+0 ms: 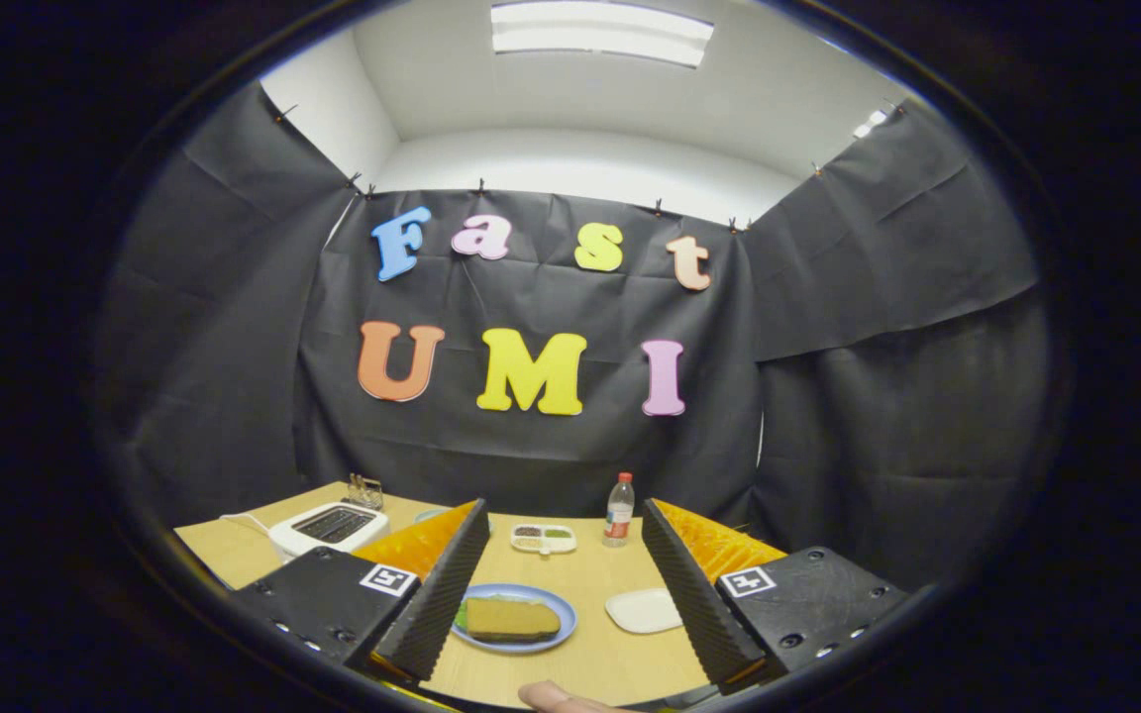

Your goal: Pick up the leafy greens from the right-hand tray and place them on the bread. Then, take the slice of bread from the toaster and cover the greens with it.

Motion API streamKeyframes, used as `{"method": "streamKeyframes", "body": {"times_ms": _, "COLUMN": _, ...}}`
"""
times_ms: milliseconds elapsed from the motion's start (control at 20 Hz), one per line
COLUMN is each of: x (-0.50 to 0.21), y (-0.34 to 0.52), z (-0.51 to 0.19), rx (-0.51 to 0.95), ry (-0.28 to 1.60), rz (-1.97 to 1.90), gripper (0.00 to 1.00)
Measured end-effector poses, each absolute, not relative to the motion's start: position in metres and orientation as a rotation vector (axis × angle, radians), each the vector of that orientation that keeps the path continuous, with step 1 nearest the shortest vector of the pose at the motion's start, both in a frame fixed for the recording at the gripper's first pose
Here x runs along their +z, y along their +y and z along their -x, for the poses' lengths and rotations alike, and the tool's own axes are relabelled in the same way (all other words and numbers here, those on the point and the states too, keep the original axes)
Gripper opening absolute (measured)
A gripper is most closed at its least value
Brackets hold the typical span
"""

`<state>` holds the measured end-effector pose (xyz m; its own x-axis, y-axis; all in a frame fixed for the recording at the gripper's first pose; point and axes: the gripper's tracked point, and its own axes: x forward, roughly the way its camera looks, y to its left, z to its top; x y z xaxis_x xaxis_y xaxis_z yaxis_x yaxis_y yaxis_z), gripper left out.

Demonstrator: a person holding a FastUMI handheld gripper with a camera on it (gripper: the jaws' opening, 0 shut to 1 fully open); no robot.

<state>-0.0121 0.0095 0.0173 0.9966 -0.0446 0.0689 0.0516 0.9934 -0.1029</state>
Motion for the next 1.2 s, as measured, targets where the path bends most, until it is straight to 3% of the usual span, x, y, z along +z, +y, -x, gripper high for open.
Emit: {"method": "streamKeyframes", "body": {"times_ms": 1200, "x": 0.001, "y": -0.003, "z": 0.005, "rx": -0.042, "ry": -0.031, "rz": 0.079, "gripper": 0.95}}
